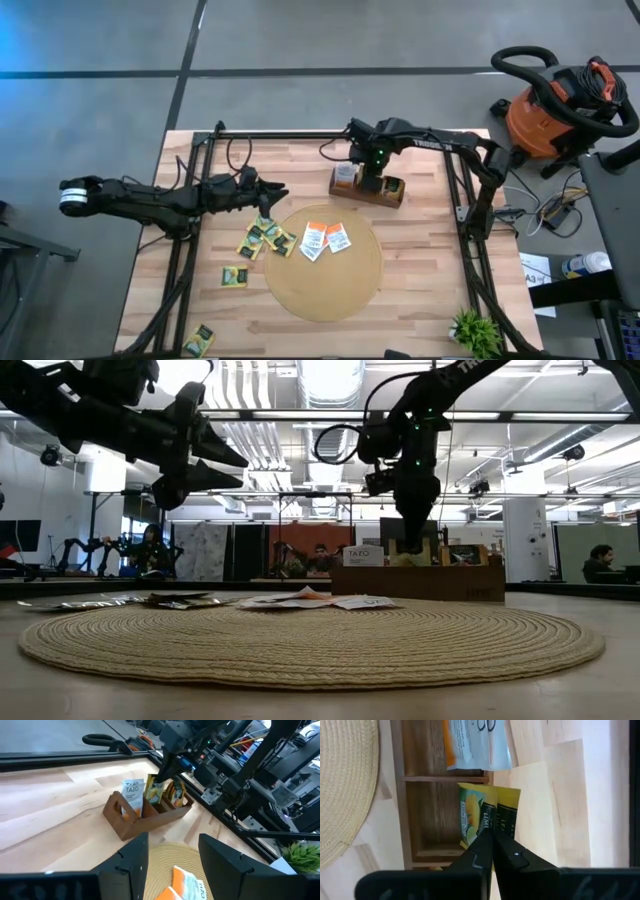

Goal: Pick & Place Tea
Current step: Put the lemon tea bag into the left section of the wooden organizer, then put the orange tea bag into the left section of the wooden organizer

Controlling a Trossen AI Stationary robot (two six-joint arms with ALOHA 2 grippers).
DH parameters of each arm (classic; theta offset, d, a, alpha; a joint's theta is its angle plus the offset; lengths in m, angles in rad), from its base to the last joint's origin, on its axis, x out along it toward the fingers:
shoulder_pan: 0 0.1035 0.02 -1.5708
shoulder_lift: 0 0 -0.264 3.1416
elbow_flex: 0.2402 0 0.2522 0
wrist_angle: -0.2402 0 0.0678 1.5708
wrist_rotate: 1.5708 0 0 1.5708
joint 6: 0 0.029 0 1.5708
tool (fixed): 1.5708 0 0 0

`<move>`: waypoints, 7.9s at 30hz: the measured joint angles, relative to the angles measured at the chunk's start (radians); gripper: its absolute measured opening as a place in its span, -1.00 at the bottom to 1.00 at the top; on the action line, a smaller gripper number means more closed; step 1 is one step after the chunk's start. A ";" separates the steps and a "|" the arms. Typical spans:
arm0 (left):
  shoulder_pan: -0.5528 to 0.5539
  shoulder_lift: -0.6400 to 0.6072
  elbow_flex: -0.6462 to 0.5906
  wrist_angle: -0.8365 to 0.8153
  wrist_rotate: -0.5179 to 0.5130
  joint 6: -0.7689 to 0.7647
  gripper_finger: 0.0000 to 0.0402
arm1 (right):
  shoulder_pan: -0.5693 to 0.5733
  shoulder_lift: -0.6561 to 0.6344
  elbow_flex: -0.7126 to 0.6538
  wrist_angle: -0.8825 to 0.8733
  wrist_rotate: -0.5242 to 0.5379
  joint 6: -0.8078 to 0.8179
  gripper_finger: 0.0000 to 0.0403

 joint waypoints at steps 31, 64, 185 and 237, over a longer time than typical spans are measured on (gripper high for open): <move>0.000 0.000 0.000 -0.004 0.003 0.001 -0.17 | 0.020 -0.001 0.000 -0.030 -0.001 0.023 -0.52; -0.009 -0.001 0.000 -0.079 0.105 -0.337 -0.17 | 0.211 -0.203 0.006 -0.036 -0.240 0.250 -0.52; 0.099 0.974 0.672 -0.406 0.802 0.627 -0.17 | 0.702 0.044 -0.492 1.013 0.282 2.072 -0.06; 0.050 0.868 0.653 -0.594 0.714 0.726 -0.17 | 0.695 0.074 -0.445 1.057 0.120 2.001 -0.06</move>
